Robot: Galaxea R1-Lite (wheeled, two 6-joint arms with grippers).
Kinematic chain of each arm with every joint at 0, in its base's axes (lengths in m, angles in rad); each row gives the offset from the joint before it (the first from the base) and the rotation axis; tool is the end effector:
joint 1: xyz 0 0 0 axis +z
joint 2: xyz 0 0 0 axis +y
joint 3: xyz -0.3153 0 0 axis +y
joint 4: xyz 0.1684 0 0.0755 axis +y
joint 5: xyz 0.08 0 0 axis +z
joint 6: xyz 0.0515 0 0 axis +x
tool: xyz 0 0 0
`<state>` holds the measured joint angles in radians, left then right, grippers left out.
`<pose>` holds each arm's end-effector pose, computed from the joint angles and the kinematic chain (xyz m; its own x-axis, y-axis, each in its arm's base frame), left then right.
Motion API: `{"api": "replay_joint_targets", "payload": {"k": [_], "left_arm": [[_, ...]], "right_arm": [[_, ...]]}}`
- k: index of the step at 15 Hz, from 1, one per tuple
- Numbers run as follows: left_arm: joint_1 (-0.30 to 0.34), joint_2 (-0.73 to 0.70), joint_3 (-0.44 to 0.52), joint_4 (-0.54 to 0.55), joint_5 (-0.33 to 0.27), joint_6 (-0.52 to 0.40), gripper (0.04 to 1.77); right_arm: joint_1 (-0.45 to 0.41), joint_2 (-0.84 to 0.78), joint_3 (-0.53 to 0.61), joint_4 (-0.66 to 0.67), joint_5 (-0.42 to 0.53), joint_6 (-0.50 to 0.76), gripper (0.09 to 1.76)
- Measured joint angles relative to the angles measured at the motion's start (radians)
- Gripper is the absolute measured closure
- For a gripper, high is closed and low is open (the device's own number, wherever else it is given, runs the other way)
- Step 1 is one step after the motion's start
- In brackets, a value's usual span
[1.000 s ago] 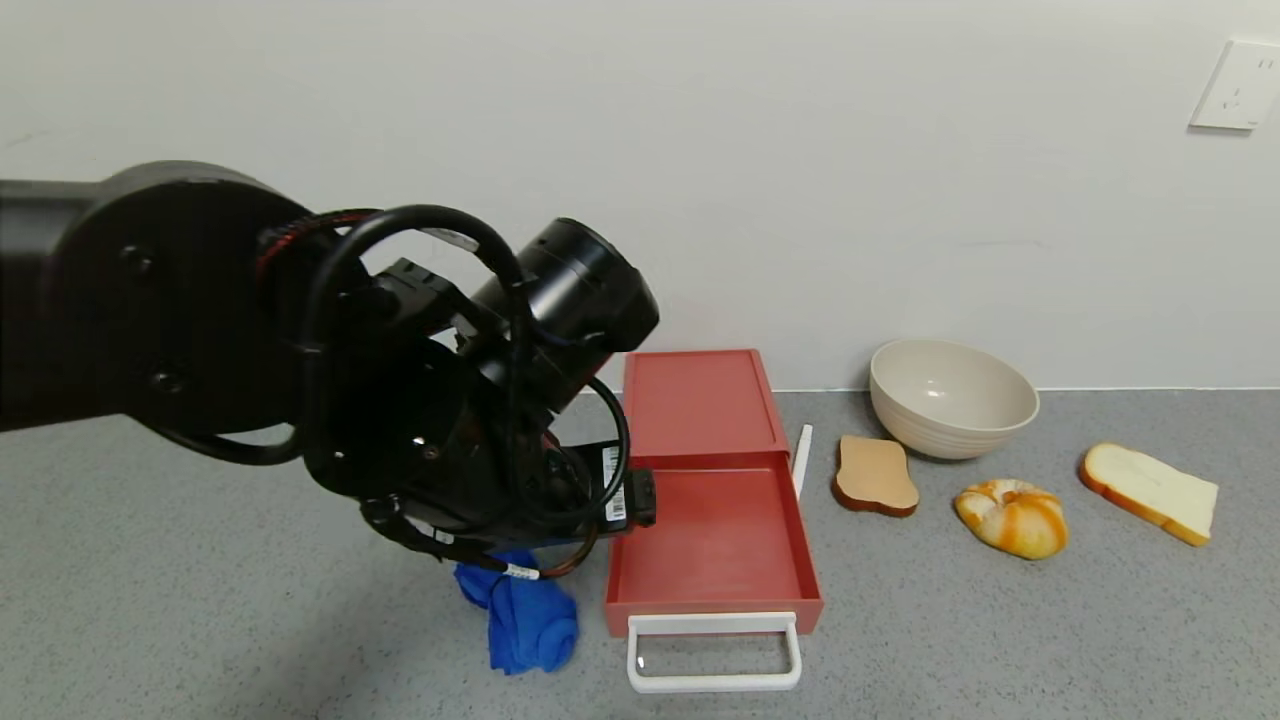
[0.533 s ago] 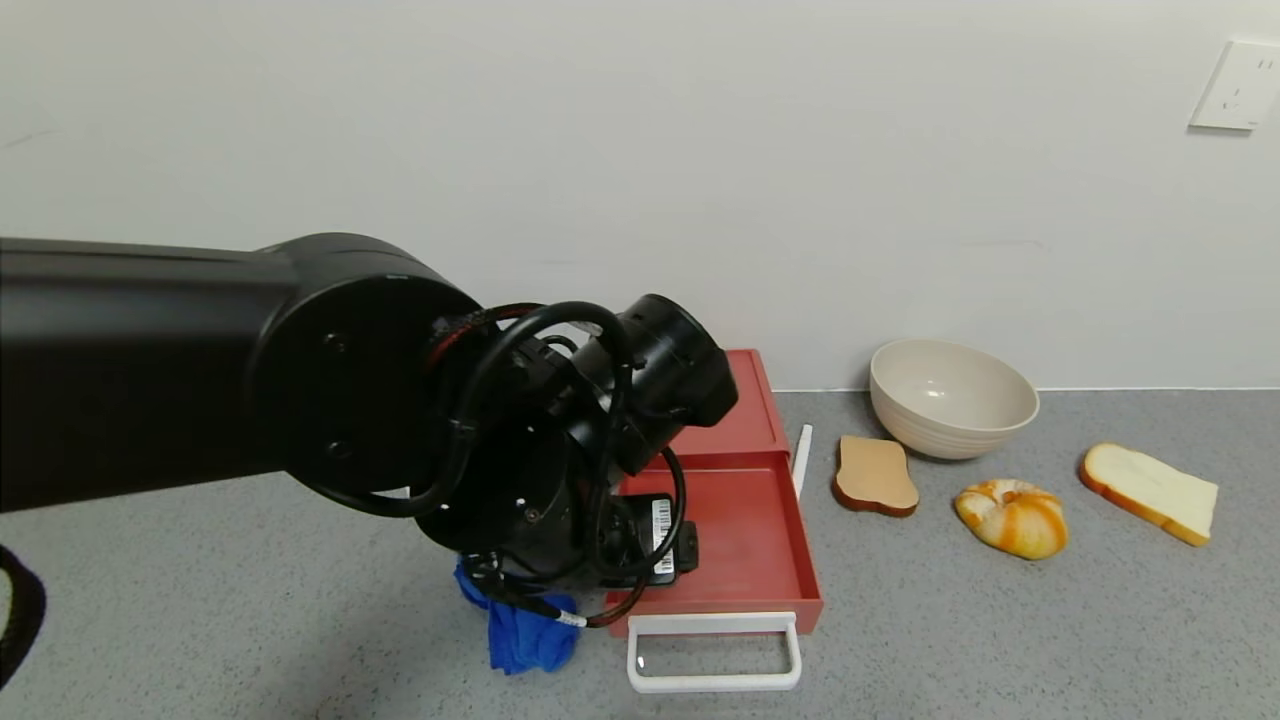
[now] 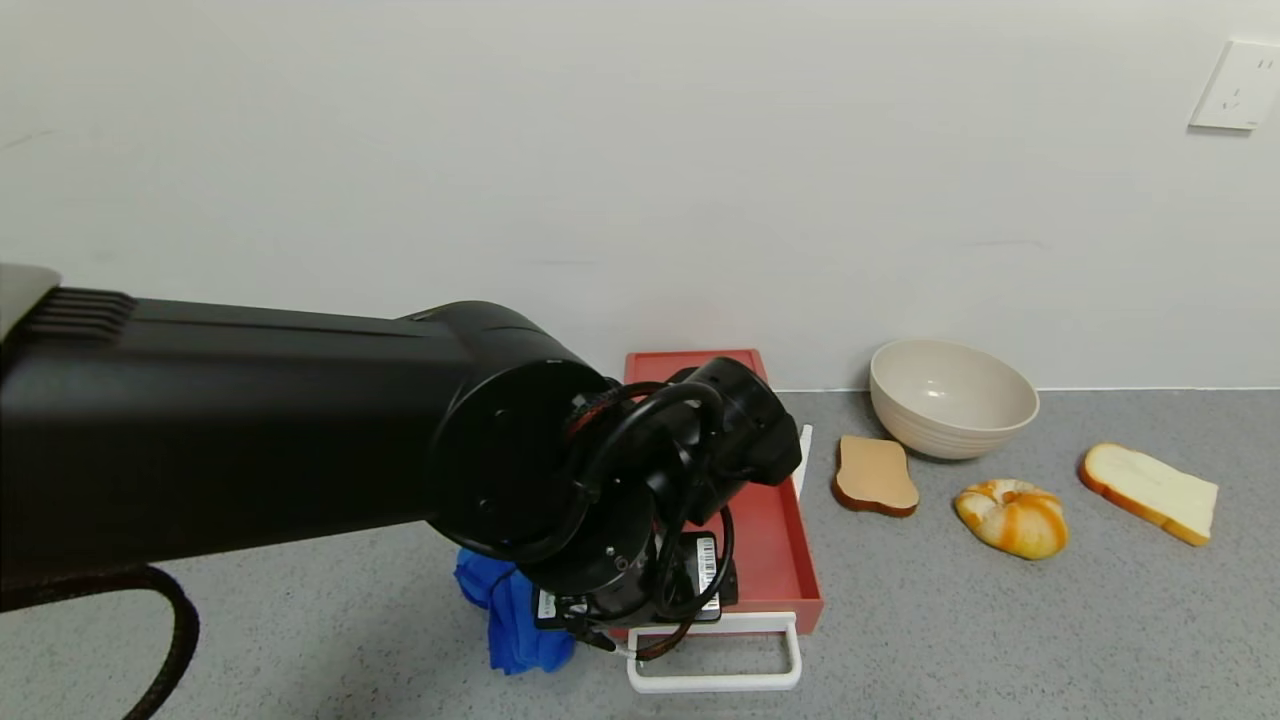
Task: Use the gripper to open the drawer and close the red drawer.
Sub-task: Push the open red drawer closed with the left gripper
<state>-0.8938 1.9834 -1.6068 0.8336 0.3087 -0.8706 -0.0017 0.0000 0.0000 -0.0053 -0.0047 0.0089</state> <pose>0.2354 -0.2679 0.1764 0.4474 -0.0717 -0.8915 -0.0130 0.9962 -0.0866 -0.0154 -0.0002 0.0762 1.0000 -0.0064 0.0053 0.0064 0.9999 0.0089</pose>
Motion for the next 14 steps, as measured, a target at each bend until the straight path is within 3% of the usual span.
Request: {"api": "replay_joint_targets", "payload": {"k": [14], "left_arm": [[-0.037, 0.091, -0.001, -0.002, 0.027, -0.166, 0.09]], "right_arm": [[0.0, 0.0, 0.0, 0.0, 0.0, 0.001, 0.14]]}}
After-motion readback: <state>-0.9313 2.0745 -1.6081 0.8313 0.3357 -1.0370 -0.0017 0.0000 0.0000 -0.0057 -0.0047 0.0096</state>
